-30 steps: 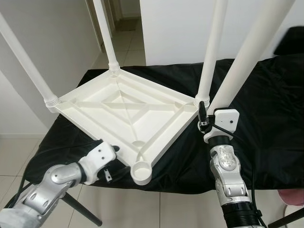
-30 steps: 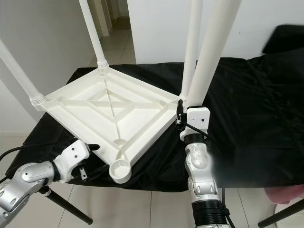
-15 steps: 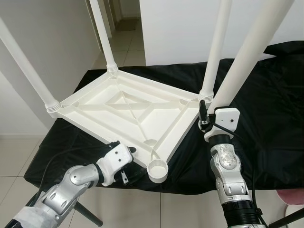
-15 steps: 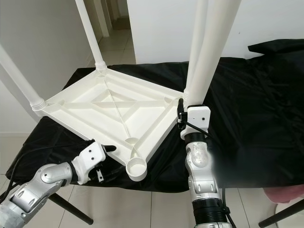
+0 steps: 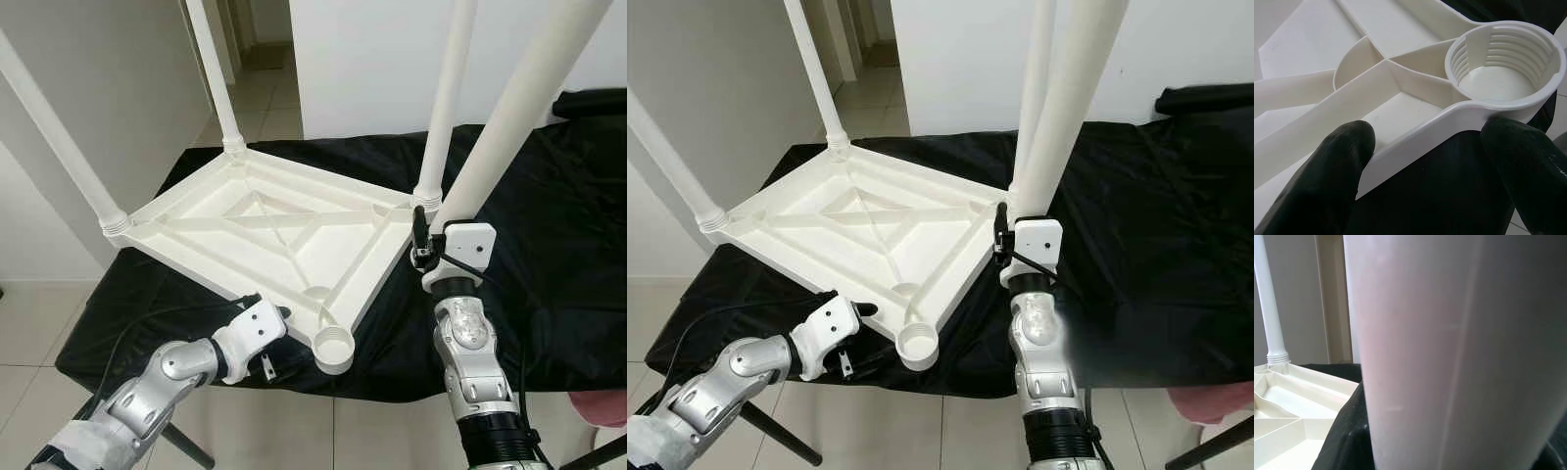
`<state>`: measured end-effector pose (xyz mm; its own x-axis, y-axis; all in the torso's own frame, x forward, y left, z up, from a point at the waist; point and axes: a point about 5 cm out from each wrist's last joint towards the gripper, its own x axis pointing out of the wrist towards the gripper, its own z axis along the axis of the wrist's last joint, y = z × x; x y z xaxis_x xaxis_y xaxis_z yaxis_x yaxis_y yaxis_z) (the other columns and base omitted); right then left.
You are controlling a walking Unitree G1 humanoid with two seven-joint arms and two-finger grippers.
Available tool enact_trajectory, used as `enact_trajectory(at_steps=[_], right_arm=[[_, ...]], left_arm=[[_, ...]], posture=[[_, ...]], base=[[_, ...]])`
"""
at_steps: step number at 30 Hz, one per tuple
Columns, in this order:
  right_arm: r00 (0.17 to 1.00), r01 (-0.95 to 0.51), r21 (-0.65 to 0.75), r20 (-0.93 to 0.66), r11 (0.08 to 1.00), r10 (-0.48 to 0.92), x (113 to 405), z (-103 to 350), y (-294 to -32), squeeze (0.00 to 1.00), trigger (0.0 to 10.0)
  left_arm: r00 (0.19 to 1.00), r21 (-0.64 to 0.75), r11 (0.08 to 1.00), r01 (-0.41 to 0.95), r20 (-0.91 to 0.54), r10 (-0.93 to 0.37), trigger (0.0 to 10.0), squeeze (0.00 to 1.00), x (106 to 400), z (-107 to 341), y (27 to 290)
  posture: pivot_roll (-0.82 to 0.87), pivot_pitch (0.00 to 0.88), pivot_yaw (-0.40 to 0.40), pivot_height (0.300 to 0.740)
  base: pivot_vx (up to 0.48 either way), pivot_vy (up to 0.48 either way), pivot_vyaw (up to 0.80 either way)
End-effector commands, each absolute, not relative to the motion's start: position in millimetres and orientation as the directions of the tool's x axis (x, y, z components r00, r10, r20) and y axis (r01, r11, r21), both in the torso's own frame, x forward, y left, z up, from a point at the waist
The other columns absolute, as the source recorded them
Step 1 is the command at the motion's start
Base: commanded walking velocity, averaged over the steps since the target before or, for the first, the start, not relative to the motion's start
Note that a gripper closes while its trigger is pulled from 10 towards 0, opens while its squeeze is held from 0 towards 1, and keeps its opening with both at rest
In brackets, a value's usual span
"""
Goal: Building children table
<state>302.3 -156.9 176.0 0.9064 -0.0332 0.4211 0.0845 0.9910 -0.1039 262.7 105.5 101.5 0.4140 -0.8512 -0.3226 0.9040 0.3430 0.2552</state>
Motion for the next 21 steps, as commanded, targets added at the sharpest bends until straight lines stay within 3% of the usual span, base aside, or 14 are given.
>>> enact_trajectory(at_steps=[1,3,11,21], right_arm=[[0.897,0.078,-0.099,0.440,0.992,-0.027,303.8,179.7,-154.3,0.00,10.0],[0.895,0.083,-0.097,0.444,0.992,-0.032,304.9,181.3,-155.1,0.00,10.0],[0.895,0.074,-0.096,0.446,0.993,-0.024,306.1,181.7,-151.9,0.00,10.0],[0.898,0.071,-0.096,0.439,0.993,-0.022,304.8,178.9,-151.1,0.00,10.0]], left_arm=[[0.255,0.176,0.200,0.964,-0.388,-0.886,10.0,0.00,256.0,94.5,105.5],[0.299,0.192,0.240,0.952,-0.393,-0.870,10.0,0.00,268.2,97.6,112.0],[0.334,0.199,0.274,0.941,-0.414,-0.847,10.0,0.00,280.4,97.5,125.6],[0.357,0.201,0.303,0.932,-0.353,-0.865,10.0,0.00,280.2,111.4,126.7]], posture=[[-0.02,0.000,0.141,0.740],[-0.02,0.000,0.139,0.740],[-0.02,0.000,0.139,0.740],[-0.01,0.000,0.135,0.740]], base=[[0.000,0.000,0.00],[0.000,0.000,0.00],[0.000,0.000,0.00],[0.000,0.000,0.00]])
